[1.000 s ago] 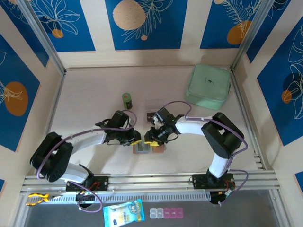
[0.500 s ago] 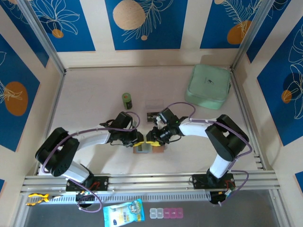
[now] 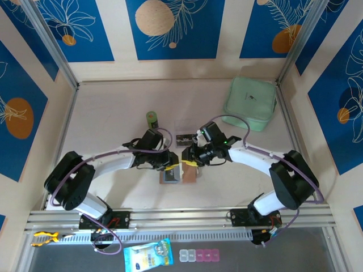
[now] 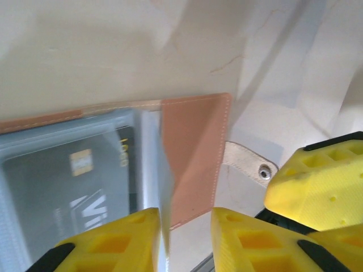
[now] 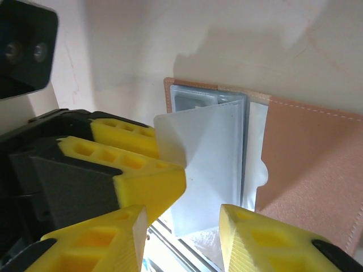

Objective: Take the credit cards out of the card holder

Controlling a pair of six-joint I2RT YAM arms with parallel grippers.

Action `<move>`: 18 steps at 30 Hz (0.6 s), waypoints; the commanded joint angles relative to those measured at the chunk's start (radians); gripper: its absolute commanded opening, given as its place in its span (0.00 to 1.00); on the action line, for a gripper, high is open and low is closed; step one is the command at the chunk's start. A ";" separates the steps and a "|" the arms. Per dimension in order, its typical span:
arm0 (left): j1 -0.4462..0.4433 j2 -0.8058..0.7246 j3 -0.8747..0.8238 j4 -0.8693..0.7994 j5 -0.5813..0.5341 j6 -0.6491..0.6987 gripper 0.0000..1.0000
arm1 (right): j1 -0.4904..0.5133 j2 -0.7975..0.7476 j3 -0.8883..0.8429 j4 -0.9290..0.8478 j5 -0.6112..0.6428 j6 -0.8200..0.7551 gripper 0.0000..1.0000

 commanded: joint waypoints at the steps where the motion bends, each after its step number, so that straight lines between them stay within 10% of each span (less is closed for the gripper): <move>1: -0.027 0.040 0.053 -0.024 0.028 -0.002 0.34 | -0.028 -0.056 -0.025 -0.076 0.015 -0.023 0.40; 18: -0.092 0.195 0.186 -0.003 0.036 0.007 0.51 | -0.110 -0.238 -0.108 -0.142 0.036 -0.017 0.41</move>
